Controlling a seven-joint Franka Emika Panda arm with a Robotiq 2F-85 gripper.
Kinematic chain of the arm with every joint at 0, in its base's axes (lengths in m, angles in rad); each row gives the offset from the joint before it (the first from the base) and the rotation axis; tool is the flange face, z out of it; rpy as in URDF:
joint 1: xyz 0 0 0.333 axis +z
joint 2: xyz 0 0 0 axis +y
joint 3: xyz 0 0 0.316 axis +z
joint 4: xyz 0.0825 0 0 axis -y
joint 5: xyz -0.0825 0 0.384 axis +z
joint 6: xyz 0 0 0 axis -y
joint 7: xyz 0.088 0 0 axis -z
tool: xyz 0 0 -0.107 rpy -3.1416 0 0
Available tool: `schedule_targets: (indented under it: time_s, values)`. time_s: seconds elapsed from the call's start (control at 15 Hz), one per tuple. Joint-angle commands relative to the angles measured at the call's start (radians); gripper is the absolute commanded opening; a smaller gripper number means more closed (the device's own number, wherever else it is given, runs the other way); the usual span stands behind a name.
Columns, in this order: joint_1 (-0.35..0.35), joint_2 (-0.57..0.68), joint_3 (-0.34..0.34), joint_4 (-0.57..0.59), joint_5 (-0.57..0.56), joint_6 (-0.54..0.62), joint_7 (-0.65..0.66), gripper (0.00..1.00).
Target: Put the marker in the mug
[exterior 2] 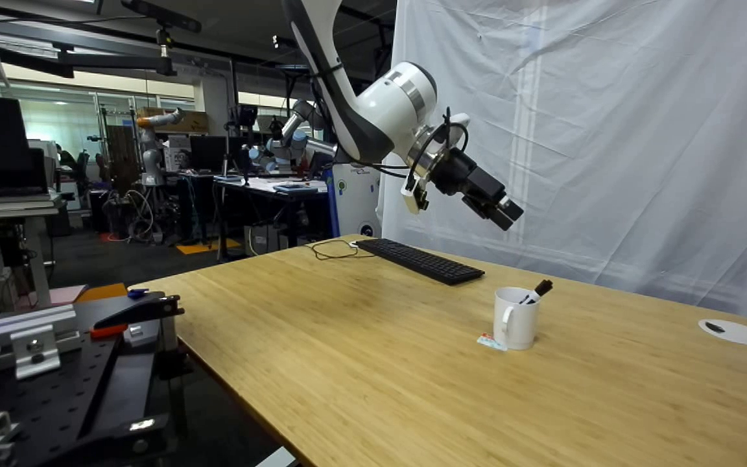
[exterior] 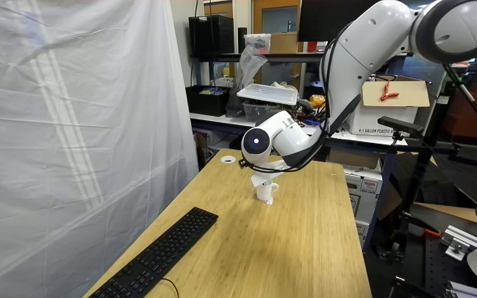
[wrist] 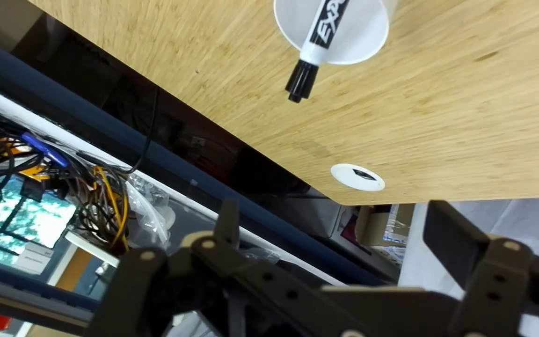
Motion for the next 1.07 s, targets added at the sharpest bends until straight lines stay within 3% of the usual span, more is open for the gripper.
schedule_targets:
  time_s: [0.0, 0.2, 0.47, 1.0]
  values:
    - [-0.056, -0.103, 0.047, -0.116, -0.075, 0.121, -0.075, 1.00]
    - [-0.095, -0.144, 0.069, -0.169, -0.097, 0.253, -0.170, 1.00]
    - [-0.130, -0.170, 0.068, -0.217, -0.039, 0.393, -0.321, 1.00]
    - [-0.197, -0.177, 0.108, -0.268, 0.216, 0.451, -0.616, 1.00]
